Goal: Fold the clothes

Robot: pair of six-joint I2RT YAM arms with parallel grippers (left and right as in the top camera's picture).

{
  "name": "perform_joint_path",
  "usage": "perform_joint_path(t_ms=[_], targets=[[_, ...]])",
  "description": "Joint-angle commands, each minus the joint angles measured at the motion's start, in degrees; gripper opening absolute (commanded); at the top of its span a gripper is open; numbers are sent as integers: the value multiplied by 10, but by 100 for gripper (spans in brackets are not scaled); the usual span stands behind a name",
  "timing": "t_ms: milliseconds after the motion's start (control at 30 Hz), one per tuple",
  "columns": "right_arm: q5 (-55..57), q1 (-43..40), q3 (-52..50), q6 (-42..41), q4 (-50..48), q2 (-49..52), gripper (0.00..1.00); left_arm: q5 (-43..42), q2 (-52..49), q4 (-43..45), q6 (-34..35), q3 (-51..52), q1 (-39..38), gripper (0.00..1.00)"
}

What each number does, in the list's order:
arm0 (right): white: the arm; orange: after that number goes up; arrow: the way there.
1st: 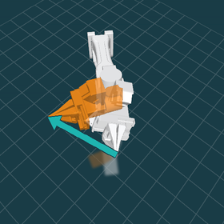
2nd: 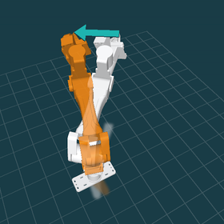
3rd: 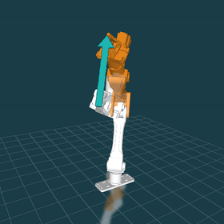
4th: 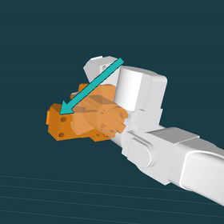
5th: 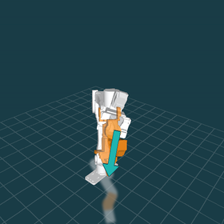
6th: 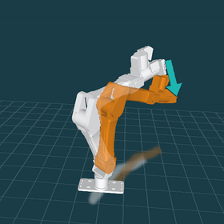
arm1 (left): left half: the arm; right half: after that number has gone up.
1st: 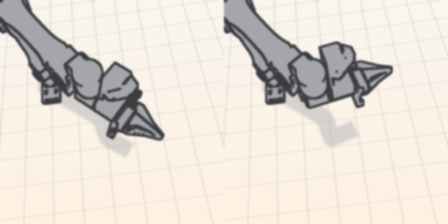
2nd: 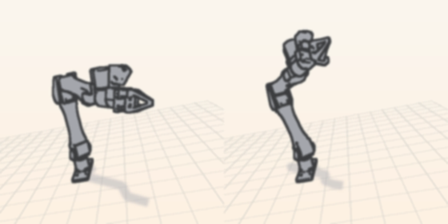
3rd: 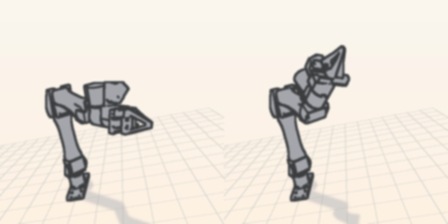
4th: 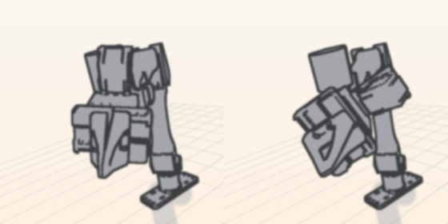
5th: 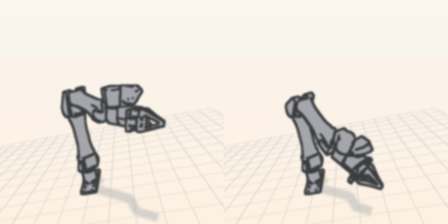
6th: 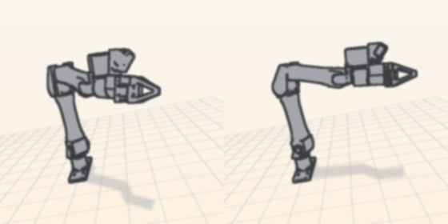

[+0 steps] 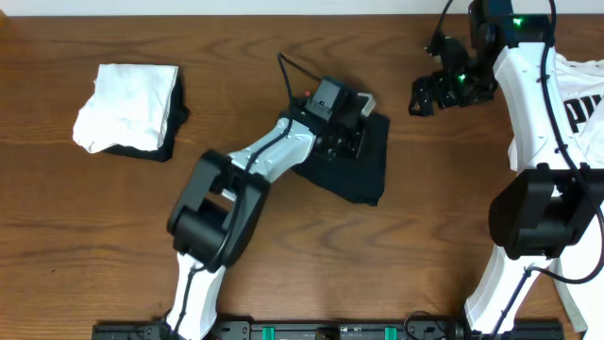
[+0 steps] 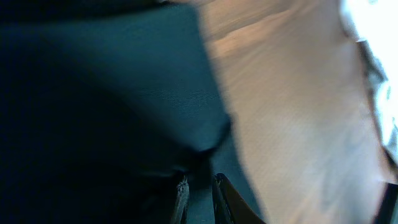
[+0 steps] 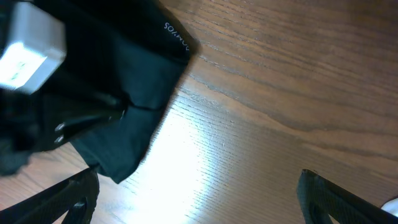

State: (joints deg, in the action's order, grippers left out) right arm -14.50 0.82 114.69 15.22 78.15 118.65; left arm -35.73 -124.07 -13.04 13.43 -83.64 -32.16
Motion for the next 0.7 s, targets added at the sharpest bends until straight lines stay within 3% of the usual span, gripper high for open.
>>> perform_joint_path(t_ms=[0, 367, 667], targets=[[2, 0, 1, -2, -2, 0, 99, 5, -13, 2, -7, 2, 6, 17], [2, 0, 1, -2, -2, 0, 99, 5, 67, 18, 16, -28, 61, 17], [2, -1, 1, -2, -2, 0, 99, 5, 40, -14, 29, -28, 133, 17]])
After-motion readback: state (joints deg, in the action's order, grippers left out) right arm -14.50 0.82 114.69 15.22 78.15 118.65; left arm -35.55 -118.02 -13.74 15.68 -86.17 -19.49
